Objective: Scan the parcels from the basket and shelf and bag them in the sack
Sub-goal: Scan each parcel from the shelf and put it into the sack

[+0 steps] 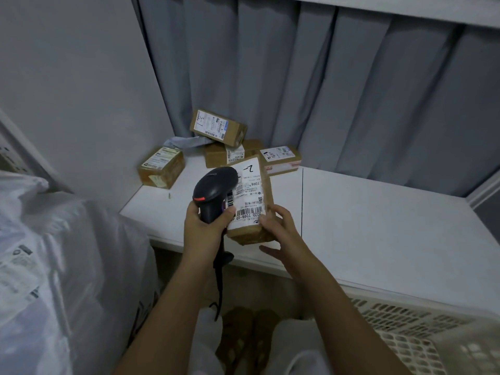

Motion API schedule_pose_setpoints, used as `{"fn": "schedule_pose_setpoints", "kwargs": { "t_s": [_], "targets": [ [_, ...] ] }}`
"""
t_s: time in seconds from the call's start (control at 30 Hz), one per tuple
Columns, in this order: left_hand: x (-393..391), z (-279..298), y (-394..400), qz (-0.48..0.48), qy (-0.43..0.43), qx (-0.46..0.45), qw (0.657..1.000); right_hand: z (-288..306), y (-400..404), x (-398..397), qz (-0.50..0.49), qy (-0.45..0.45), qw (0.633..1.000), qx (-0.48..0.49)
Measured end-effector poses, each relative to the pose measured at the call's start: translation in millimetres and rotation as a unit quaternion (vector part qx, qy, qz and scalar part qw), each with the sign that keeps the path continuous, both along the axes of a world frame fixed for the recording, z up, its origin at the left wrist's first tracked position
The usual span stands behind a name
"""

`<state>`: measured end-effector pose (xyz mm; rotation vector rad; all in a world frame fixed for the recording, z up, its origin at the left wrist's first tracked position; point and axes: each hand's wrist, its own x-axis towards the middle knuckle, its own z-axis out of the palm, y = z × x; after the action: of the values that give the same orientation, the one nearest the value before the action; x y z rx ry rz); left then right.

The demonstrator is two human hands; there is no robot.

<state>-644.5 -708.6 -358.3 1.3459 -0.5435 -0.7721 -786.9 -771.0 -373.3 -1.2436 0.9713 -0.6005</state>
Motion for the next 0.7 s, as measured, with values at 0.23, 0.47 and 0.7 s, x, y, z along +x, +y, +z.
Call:
{"fn": "schedule_pose_setpoints", "kwargs": {
  "t_s": [0.23, 0.47, 0.7],
  "targets": [
    [7, 2, -7, 0.005, -0.044, -0.038, 0.998, 2, -9, -7, -0.044, 0.040, 0.997, -0.055],
    [20, -7, -9, -0.001, 0.000, -0.030, 1.000, -2, -11, -11, -0.038, 0.074, 0.996, -0.026],
    [20, -11, -10, 0.041, 0.003, -0.004, 0.999, -2, -11, -8, -0.221, -0.009, 0.973, -0.060]
  ]
}}
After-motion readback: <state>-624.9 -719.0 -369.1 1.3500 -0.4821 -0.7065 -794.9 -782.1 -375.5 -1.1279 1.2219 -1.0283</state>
